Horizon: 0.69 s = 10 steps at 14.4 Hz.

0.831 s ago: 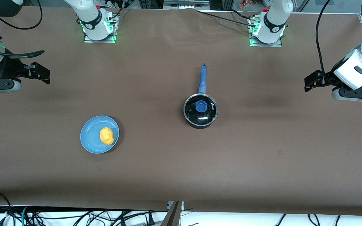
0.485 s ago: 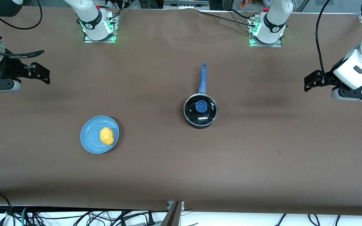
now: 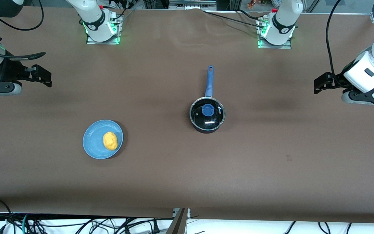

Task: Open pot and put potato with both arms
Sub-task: 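Move the left gripper over the pot lid while the right gripper reaches the potato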

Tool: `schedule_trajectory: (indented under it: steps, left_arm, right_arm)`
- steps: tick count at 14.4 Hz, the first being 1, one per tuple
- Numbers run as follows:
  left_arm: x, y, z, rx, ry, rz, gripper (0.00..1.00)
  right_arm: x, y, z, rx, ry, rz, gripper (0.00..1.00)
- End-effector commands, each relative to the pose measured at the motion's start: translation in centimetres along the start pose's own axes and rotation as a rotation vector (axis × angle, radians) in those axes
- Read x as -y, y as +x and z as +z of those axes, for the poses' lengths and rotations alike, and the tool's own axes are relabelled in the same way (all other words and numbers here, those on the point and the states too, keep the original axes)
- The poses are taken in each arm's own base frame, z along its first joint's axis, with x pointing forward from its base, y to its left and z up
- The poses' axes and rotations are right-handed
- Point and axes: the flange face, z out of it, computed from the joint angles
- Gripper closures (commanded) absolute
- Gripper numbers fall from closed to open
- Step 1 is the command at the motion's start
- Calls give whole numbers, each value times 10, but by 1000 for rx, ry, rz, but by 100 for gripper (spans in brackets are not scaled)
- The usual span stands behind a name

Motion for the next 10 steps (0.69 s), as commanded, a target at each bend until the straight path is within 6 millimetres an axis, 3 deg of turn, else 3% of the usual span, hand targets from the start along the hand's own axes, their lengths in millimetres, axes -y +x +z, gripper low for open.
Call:
schedule_trajectory:
  steps: [1, 2, 6, 10]
  left_arm:
    - [-7, 7, 14, 38, 4, 79, 0]
    - [-14, 10, 24, 55, -2, 107, 0]
    - [-94, 18, 50, 95, -93, 123, 0]
    - [-190, 17, 67, 95, -115, -17, 0]
  right_arm:
    - [0, 0, -3, -5, 16, 10, 0]
    - [1, -1, -3, -3, 16, 9, 0]
    - [0, 0, -4, -11, 18, 4, 0]
    - [-1, 1, -3, -8, 18, 0, 0]
